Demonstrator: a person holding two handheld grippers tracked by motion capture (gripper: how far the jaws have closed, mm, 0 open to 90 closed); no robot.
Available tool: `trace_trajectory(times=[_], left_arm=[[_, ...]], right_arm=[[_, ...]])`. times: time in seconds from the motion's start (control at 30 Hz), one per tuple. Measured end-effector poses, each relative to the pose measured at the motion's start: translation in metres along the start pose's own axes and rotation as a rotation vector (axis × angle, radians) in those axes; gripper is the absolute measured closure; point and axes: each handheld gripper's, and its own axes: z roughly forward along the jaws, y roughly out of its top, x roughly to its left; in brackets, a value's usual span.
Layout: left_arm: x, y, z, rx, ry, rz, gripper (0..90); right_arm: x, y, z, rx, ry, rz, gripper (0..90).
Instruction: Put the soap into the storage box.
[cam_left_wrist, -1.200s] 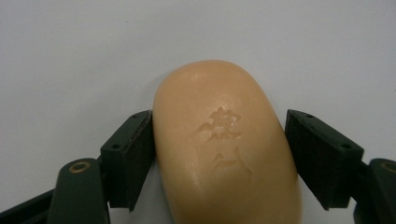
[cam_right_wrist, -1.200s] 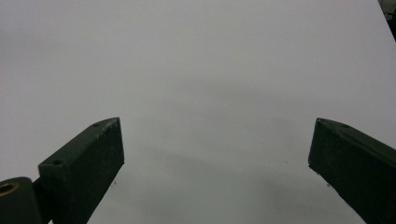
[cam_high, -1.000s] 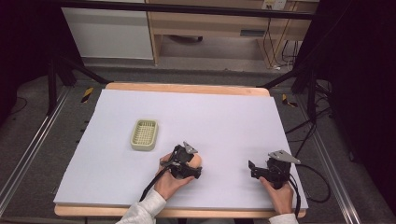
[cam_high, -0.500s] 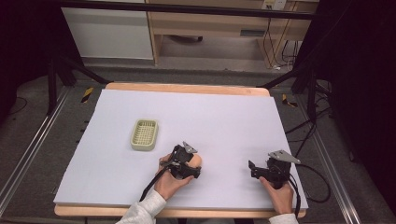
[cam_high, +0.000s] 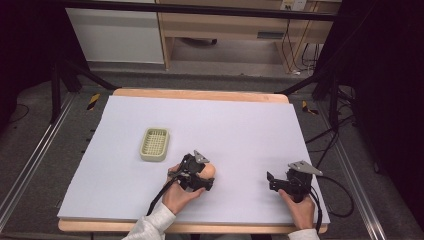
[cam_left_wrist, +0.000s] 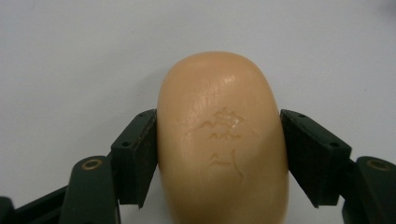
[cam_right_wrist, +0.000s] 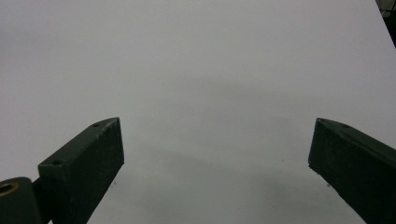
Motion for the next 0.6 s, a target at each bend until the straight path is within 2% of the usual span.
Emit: trace_trajectory(times=[0.3, 0.6], left_arm=[[0.004, 0.001, -0.014, -0.033, -0.003, -0.007, 30.8], [0.016, 0.003, -0.031, -0.067, 0.002, -0.030, 31.0]], right_arm=[[0.000, 0.000, -0.001, -0.001, -0.001, 0.001, 3.7], [-0.001, 0.000, -0.001, -0.006, -0.001, 0.001, 3.7]])
